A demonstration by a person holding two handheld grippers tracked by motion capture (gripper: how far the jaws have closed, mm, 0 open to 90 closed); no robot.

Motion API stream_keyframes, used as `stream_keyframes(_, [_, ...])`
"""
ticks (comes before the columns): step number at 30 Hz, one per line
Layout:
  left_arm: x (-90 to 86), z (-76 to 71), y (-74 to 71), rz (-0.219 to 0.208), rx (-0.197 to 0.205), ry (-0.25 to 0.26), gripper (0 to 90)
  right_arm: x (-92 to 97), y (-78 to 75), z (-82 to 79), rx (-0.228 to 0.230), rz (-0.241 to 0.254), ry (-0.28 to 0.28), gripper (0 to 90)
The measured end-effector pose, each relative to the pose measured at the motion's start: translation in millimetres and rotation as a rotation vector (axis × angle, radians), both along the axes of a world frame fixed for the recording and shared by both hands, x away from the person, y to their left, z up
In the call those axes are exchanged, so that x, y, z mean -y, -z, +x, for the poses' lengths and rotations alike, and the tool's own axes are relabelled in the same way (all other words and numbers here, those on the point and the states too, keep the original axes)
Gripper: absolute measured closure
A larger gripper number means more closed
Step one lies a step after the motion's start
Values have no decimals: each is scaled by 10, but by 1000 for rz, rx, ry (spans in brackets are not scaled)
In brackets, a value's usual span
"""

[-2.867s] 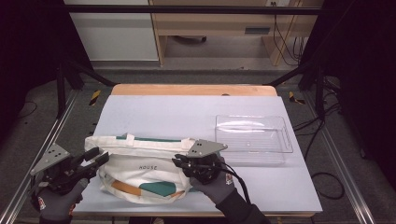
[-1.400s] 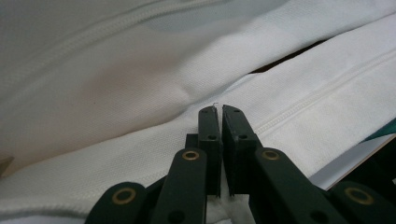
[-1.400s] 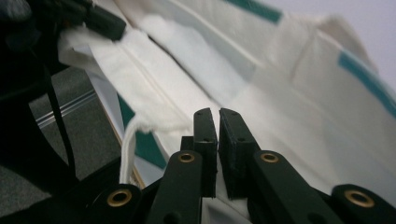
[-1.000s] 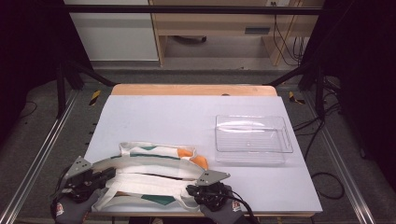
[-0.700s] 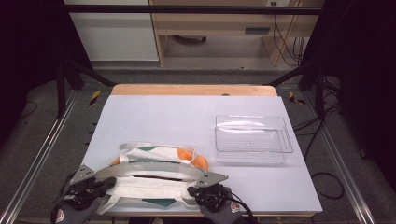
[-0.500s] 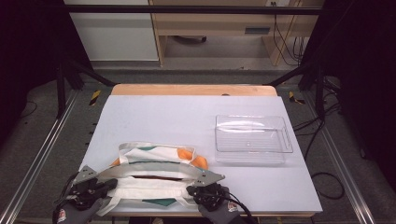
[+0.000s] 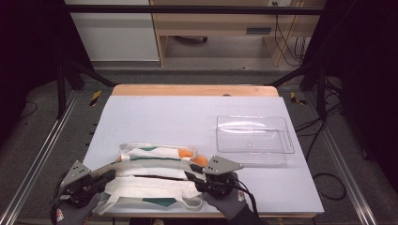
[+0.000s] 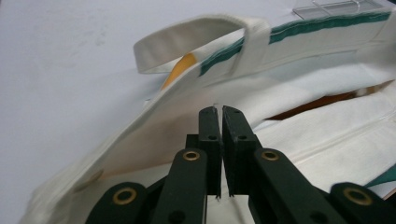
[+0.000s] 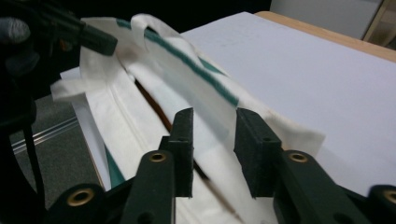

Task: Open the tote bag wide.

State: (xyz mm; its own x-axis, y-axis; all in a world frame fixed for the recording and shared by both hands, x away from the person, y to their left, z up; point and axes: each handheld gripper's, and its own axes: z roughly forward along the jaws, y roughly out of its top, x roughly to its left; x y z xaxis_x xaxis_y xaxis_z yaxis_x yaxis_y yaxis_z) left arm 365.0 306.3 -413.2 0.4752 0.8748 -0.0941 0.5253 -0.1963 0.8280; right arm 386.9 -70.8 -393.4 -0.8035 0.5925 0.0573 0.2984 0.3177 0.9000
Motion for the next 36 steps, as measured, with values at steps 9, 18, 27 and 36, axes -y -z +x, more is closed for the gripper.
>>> stream_keyframes(9, [110,16,50,15,-2,48,752,-459,-125,353,21,-52,-10,477])
stream_keyframes(18, [237,10,150,105,-27,72,557,-710,122,509,-21,-178,-25,575])
stream_keyframes(27, [235,-12,179,106,-31,84,551,-659,81,532,-38,-153,8,886])
stream_keyframes(36, [225,-27,194,121,-57,88,591,-679,75,703,-12,-84,182,880])
